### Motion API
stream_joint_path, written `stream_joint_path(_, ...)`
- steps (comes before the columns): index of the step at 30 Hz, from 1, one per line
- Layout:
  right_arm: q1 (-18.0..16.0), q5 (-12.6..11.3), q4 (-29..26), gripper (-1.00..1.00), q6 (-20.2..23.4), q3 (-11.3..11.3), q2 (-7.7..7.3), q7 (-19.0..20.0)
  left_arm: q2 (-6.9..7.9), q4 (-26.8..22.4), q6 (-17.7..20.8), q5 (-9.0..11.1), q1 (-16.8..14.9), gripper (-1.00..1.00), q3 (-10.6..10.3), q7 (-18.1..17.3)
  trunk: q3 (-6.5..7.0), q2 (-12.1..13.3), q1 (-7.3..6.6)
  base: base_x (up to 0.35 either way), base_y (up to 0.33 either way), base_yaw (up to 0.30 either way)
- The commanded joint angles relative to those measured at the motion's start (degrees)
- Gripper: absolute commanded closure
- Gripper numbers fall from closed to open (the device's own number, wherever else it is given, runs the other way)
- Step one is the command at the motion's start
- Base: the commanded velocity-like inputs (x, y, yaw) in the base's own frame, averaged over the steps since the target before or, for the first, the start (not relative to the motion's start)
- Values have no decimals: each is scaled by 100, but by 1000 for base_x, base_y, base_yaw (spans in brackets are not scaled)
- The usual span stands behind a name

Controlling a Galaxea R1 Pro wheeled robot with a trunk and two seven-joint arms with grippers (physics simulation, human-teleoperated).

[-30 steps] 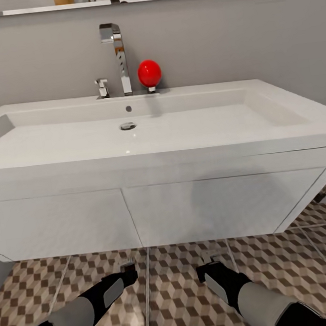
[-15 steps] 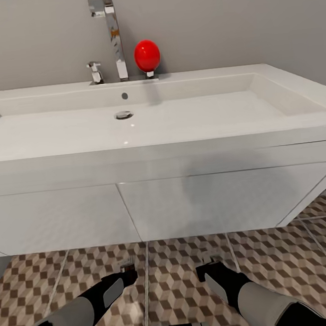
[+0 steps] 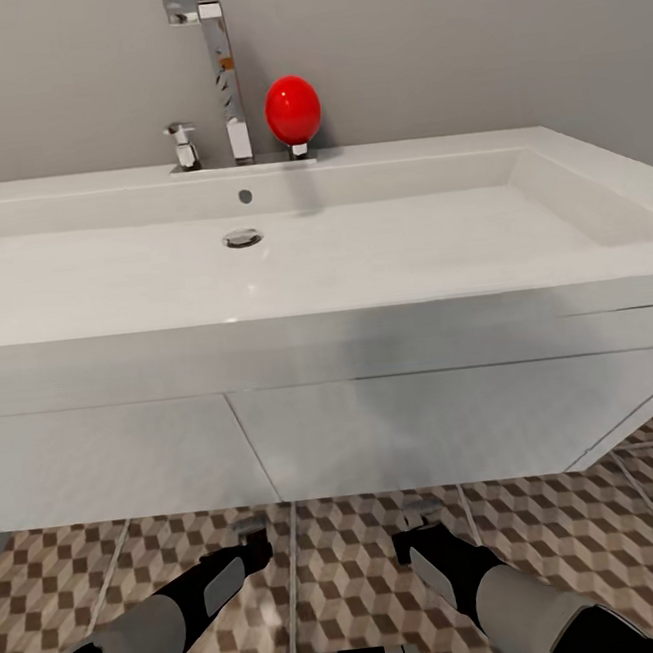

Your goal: Take the four mousetraps from the cabinet in the bathroom and place them on the bathroom floor. Make sure all four end up on the same floor surface, and ensure that at least two of them are either under or directly next to the same bathroom sink.

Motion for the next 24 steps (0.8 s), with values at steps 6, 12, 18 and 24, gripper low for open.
stream_joint_path(6, -2, -55, -13, 100, 28, 48, -3, -27, 17, -24, 5, 17, -2, 100, -33, 59, -4, -2, 0, 32, -1, 0)
stream_joint_path(12, -2, -55, -11, 100, 25, 48, -3, -27, 18, -21, -13, 17, -2, 100, -33, 59, -4, -2, 0, 46, 0, 0)
stream_joint_path(18, -2, -55, -13, 100, 14, 49, -3, -27, 17, -21, -21, 17, -2, 100, -33, 59, -4, -2, 0, 5, 0, 0)
stream_joint_path(24, -2, -55, -13, 100, -29, 49, -3, -27, 22, -20, -24, 17, -2, 100, -33, 44, -4, -2, 0, 71, 0, 0)
